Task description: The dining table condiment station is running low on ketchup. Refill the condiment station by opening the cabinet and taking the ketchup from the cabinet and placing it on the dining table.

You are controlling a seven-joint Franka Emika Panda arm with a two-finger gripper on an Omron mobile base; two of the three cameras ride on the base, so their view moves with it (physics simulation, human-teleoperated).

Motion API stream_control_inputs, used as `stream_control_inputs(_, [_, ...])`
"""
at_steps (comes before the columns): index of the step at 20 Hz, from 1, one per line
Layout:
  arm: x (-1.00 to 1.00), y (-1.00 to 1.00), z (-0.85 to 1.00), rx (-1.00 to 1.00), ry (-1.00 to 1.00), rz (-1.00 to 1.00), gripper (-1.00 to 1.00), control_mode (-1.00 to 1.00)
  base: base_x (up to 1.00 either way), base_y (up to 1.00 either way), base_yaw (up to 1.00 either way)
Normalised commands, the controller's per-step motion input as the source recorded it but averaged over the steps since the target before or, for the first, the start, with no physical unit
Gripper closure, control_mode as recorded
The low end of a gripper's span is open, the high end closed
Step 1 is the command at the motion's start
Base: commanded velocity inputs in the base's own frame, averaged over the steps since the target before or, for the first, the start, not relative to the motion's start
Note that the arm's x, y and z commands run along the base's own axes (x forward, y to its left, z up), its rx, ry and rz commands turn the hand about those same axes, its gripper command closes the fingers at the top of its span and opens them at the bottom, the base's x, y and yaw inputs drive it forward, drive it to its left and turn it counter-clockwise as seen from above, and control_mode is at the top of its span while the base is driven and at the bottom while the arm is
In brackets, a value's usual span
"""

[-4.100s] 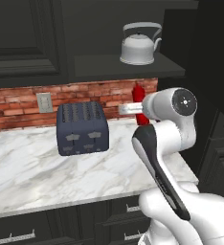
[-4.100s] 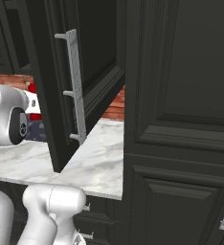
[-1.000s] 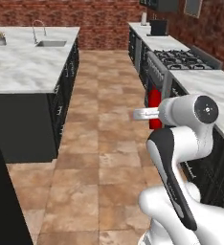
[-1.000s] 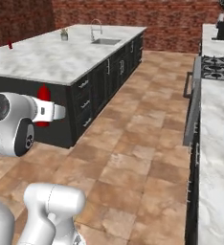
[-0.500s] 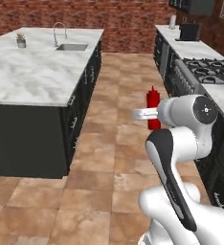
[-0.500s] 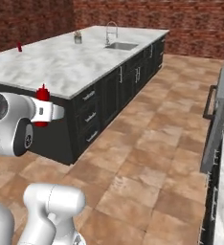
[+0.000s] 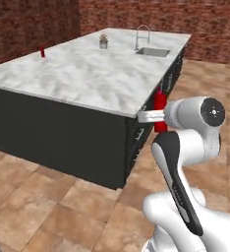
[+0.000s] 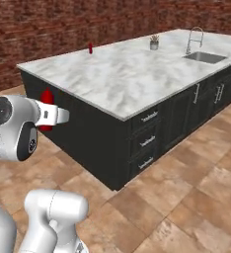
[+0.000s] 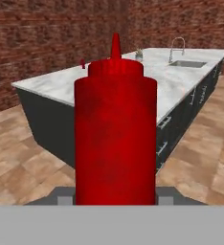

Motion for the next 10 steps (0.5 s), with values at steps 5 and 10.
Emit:
stream_control_inputs(5, [0.00,0.00,0.00,0.00,0.00,0.00,1.00,1.00,1.00,0.10,0.52])
stream_control_inputs(10, [0.00,0.00,0.00,0.00,0.00,0.00,1.00,1.00,1.00,0.01,0.45])
